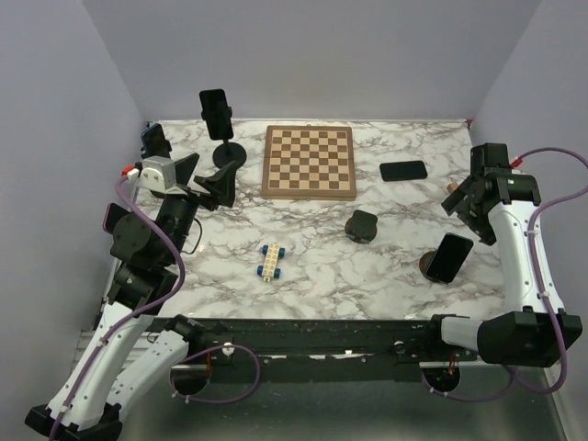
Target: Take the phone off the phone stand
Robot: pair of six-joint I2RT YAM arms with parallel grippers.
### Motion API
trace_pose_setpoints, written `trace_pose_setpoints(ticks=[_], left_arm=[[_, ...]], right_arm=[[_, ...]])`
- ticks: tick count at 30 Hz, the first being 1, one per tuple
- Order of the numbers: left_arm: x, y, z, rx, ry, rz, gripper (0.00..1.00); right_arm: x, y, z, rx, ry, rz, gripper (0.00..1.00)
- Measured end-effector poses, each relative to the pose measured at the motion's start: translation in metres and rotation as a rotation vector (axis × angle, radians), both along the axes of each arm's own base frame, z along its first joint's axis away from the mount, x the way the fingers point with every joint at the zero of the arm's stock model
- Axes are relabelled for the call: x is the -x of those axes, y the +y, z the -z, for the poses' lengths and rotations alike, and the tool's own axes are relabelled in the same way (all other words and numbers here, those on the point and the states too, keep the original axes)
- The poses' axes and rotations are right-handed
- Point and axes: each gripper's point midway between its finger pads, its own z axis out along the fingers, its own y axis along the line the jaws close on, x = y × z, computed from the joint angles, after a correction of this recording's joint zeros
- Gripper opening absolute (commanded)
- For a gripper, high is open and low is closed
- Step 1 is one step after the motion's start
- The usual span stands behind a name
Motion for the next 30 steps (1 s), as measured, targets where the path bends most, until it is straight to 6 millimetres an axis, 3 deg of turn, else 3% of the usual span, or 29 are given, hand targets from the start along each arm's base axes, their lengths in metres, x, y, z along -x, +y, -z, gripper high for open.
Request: trace_pose_setpoints(ticks=[5,11,15,18,23,30], left_arm=[[0.003,-0.005,0.000,-0.006,-0.003,0.020,0.96],[0.005,-0.008,-0.001,-0.007,-0.007,0.030,0.97],[0.006,-0.010,-0.001,-0.010,-0.007,0.037,0.97],[0.006,-0.010,-0.001,-0.011,-0.007,0.039,0.97],[0.005,-0.010,0.000,-0.011,-0.006,0.037,0.97],[0.004,-0.009,0.000,-0.010,-0.004,0.030,0.98]], right_arm=[[0.000,0.000,-0.008,-0.044,-0.071,0.187,1.00],[-0.010,0.010,-0.010,-0.106,-0.091,0.205,1.00],[-0.018,0.011,-0.013,-0.123,-0.109,0.218,0.86],[-0.017,0.010,-0.012,-0.129,-0.118,0.262,0.84],[-0.013,0.008,-0.010,-0.125,-0.114,0.310,0.85],[-0.012,0.000,-0.002,-0.048,-0.027,0.202,0.96]])
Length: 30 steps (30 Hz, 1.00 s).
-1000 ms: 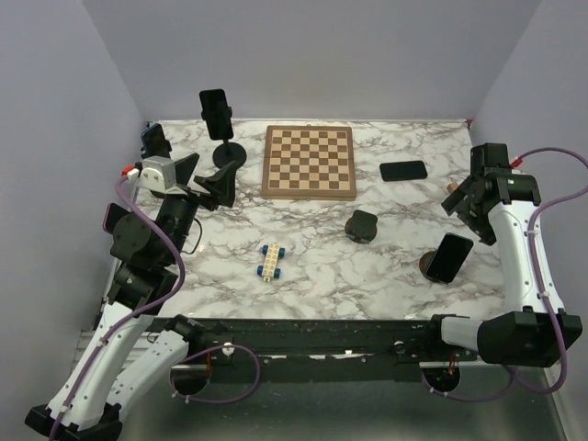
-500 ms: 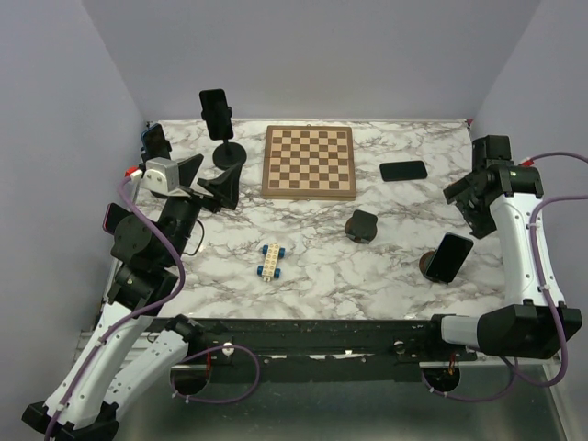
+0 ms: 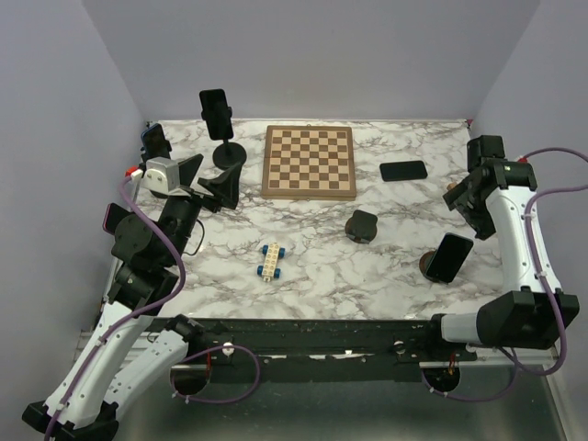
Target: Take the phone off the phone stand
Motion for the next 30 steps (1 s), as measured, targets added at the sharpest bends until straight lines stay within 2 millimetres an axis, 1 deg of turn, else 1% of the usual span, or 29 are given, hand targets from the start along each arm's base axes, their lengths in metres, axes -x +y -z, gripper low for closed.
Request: trace_pose_setpoints(ticks=[4,7,10,13,17,22,30], left_arm=[[-0.001,0.000,0.001,-0.001,0.003,0.000,0.98],[-0.001,0.000,0.001,-0.002,0.004,0.000,0.98],[-0.001,0.000,0.001,-0.001,0.004,0.000,0.98],[-0.001,0.000,0.001,-0.001,0.004,-0.002,0.98],[-0.001,-0.001,0.001,-0.001,0.004,0.000,0.98],[0.000,-0.001,0.001,-0.001,0.004,0.003,0.98],[0.000,-0.001,0.001,0.000,0.005,0.001,0.98]], right_arm=[[0.004,-0.005,0.014,0.023,0.103,-0.017,0.96],[0.008,-0.004,0.024,0.013,0.171,-0.028,0.95],[0.012,-0.002,0.030,0.005,0.201,-0.034,0.95],[0.014,-0.001,0.031,-0.001,0.209,-0.030,0.95],[0.017,0.000,0.032,-0.009,0.211,0.000,0.89],[0.016,0.001,0.033,-0.018,0.202,0.039,0.85],[0.015,0.002,0.043,-0.029,0.227,0.077,0.78]])
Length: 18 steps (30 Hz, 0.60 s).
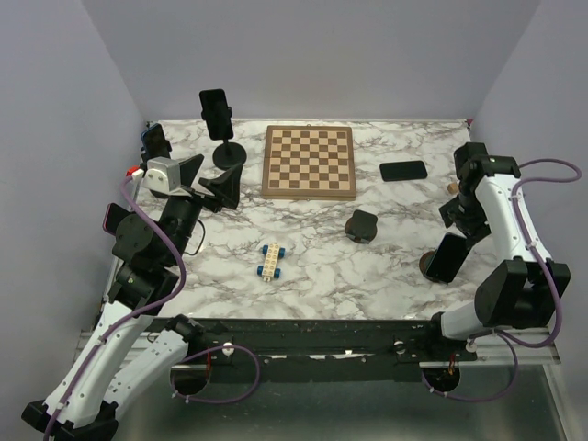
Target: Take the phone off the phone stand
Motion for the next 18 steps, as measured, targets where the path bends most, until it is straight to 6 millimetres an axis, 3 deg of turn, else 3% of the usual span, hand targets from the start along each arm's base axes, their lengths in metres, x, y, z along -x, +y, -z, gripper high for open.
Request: trace_pose_setpoints(ticks=[12,18], left_arm=[[-0.002,-0.001,0.002,-0.003,0.006,-0.001,0.98],[-0.002,-0.001,0.002,-0.003,0.005,-0.001,0.98]], right_arm=[[0.015,0.005,0.021,-0.025,0.069,0.029,0.65],[0.014,0.007,0.021,-0.033,0.066,0.038,0.48]])
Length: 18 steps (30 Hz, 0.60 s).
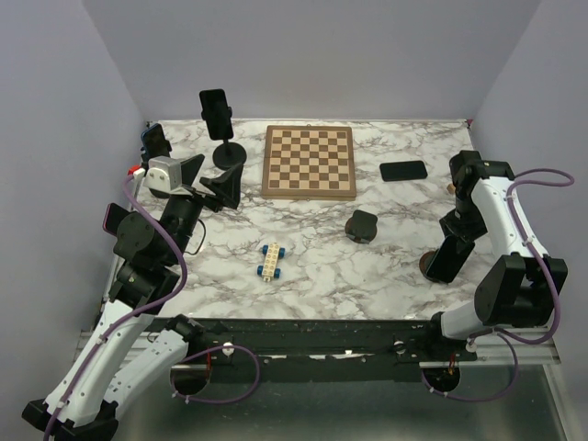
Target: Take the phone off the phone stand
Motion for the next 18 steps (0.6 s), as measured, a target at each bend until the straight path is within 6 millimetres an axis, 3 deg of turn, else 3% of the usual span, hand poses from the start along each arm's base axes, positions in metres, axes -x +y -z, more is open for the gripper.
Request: trace_pose_setpoints(ticks=[4,8,11,14,16,18], left_arm=[[0.000,0.000,0.000,0.000,0.000,0.000,0.99],[0.000,0.000,0.000,0.000,0.000,0.000,0.98],[0.000,0.000,0.000,0.000,0.000,0.000,0.99],[0.000,0.000,0.000,0.000,0.000,0.000,0.99],[0.000,0.000,0.000,0.000,0.000,0.000,0.98],[0.000,0.000,0.000,0.000,0.000,0.000,0.98]], right_arm=[[0.001,0.002,0.001,-0.009,0.001,0.006,0.43],[0.005,0.003,0.000,-0.013,0.015,0.008,0.29],[0.010,0.003,-0.002,-0.012,0.026,0.004,0.27],[0.012,0.002,-0.004,-0.014,0.024,0.002,0.18],[0.014,0.002,-0.005,-0.014,0.032,-0.008,0.01],[0.020,0.001,-0.007,-0.006,0.052,-0.020,0.01]])
